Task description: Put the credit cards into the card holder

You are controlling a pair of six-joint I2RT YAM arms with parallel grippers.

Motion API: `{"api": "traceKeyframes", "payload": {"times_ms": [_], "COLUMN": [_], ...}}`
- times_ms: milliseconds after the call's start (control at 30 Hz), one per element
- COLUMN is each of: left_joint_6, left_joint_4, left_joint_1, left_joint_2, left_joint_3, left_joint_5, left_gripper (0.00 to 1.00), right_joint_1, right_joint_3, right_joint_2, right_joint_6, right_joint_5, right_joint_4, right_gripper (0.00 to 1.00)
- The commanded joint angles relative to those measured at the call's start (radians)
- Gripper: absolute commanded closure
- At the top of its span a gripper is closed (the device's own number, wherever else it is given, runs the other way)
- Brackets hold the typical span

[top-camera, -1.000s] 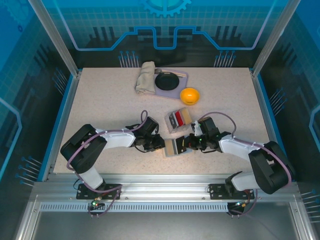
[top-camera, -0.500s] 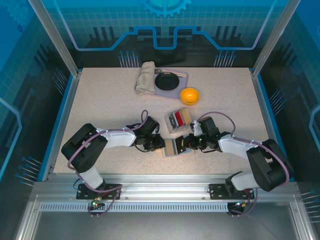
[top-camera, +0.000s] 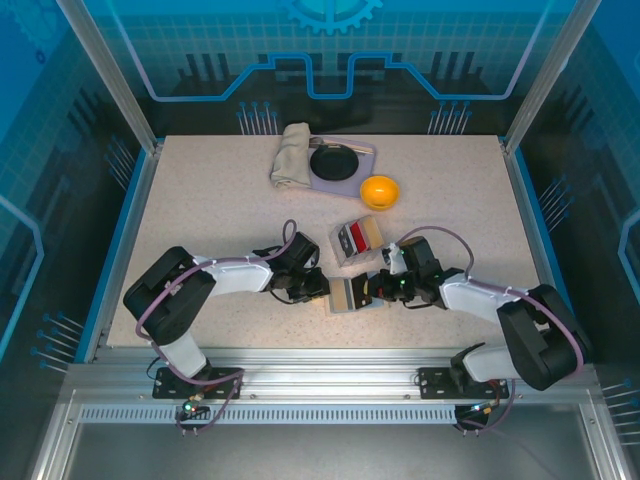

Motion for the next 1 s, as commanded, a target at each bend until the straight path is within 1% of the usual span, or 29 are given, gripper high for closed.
{"api": "traceKeyframes", "payload": {"times_ms": [0, 133, 533, 700, 800, 967], "left_joint_6": [0.016, 0.017, 0.018, 0.019, 0.019, 0.019], "left_joint_4": [-0.006, -0.01, -0.014, -0.022, -0.024, -0.022], "left_joint_1": [-0.007, -0.008, -0.007, -0.008, -0.007, -0.008], "left_joint_2": [0.041, 0.034, 0.041, 0.036, 0.035, 0.037], "left_joint_3": [0.009, 0.003, 0.011, 0.013, 0.011, 0.014], "left_joint_5": [0.003, -0.003, 0.0, -0.004, -0.007, -0.004], "left_gripper": [0.82, 0.82, 0.82, 0.82, 0.83, 0.83], "right_joint_1": [0.007, 0.003, 0.018, 0.018, 0.011, 0.015], "right_joint_3": [-0.025, -0.009, -0.014, -0.004, 0.021, 0.013], "right_joint_2": [-0.053, -0.071, 0.06, -0.012, -0.042, -0.005], "right_joint_6": [0.011, 0.007, 0.019, 0.014, -0.002, 0.002], "right_joint_5": [0.011, -0.008, -0.05, -0.001, 0.002, -0.001], "right_joint_4": [-0.009, -0.006, 0.088, 0.02, -0.029, -0.018], "right_gripper": [0.95, 0.95, 0.95, 0.95, 0.95, 0.95]}}
